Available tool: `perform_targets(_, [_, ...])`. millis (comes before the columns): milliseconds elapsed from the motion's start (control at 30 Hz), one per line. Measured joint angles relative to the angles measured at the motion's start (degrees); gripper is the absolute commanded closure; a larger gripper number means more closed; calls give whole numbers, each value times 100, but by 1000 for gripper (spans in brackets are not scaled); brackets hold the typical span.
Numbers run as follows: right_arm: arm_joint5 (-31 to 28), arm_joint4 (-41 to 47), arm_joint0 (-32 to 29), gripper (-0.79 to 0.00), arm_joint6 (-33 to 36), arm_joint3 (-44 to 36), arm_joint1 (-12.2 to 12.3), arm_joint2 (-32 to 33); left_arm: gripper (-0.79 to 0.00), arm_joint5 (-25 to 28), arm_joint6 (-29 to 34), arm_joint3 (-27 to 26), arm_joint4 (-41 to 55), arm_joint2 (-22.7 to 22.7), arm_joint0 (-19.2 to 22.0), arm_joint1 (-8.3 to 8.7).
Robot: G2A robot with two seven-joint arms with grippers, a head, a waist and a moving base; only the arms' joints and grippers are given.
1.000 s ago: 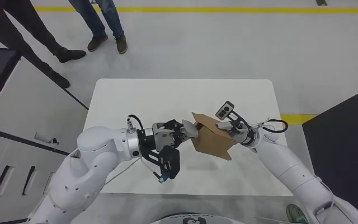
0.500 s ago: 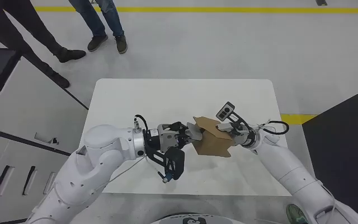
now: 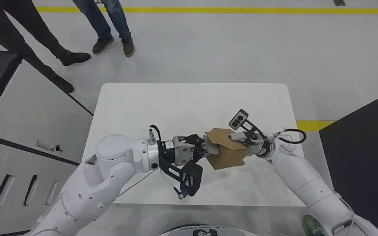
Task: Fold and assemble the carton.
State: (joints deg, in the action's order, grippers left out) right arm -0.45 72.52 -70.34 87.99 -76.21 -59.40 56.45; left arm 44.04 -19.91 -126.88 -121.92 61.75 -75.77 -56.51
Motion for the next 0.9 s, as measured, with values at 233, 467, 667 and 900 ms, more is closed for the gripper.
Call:
perform_targets(233, [27, -83, -138, 0, -20, -58, -5, 139, 0, 22, 74, -45, -31, -110, 28, 8])
perform_targets(467, [65, -153, -278, 0, -71, -130, -8, 288, 0, 17, 121, -92, -22, -160, 39, 20])
perform_targets(667, [166, -244, -365, 0, -65, -248, -12, 365, 0, 32, 232, -163, -141, -268, 38, 30])
perform_targets(900, [244, -321, -451, 0, -64, -317, -21, 446, 0, 31, 356, -208, -152, -351, 34, 34])
